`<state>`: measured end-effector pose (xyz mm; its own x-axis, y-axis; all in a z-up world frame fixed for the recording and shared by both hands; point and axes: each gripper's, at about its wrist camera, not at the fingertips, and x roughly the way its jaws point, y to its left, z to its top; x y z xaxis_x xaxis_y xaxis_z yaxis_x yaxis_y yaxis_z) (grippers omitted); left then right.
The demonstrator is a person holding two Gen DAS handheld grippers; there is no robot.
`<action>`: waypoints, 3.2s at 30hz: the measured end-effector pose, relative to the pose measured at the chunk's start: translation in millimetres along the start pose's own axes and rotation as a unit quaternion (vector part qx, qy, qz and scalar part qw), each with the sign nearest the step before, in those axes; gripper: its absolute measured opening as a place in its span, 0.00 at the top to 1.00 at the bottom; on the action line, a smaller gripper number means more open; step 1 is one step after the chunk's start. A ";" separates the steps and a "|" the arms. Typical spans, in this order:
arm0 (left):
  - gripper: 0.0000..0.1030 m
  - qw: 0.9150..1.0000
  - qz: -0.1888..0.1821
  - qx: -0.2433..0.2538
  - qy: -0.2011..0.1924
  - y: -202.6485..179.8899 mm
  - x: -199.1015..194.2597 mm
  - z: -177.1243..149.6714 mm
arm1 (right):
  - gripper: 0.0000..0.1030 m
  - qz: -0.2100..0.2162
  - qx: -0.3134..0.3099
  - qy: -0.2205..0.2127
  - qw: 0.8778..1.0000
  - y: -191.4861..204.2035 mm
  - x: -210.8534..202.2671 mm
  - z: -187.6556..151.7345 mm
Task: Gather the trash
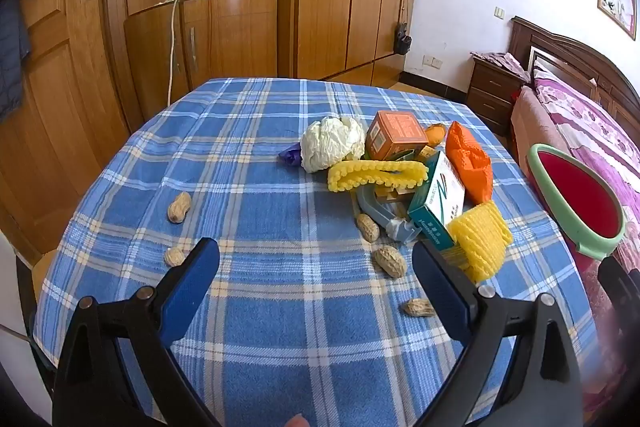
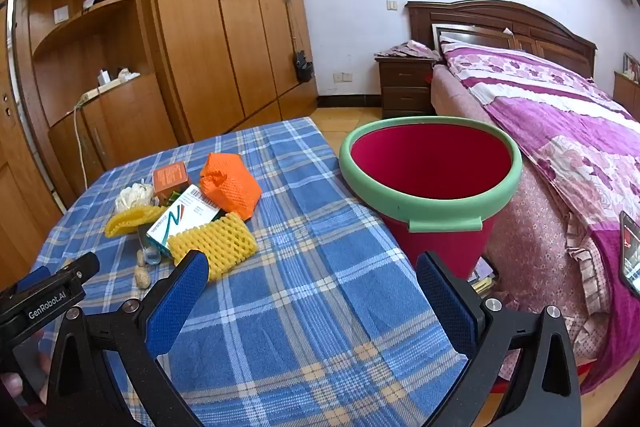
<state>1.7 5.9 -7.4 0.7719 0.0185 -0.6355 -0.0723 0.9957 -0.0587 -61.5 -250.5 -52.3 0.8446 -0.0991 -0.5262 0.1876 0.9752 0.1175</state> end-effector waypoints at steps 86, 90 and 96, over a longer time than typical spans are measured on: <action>0.64 0.990 -0.093 0.040 0.101 10.0 144.6 86.0 | 0.36 0.088 -0.054 0.125 0.987 70.0 146.6 66.8; 0.67 0.990 -0.091 0.041 0.100 9.6 144.3 86.3 | 0.61 0.098 -0.064 0.142 0.983 75.0 154.5 62.4; 0.70 0.991 -0.089 0.033 0.095 11.2 136.2 89.0 | 0.91 0.103 -0.065 0.138 0.983 73.4 152.4 63.2</action>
<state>162.3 27.7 -26.1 0.6358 -0.1696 -0.7530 0.1009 0.9855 -0.1367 112.7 -206.6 -70.7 0.6868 0.1426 -0.7128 -0.0539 0.9879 0.1458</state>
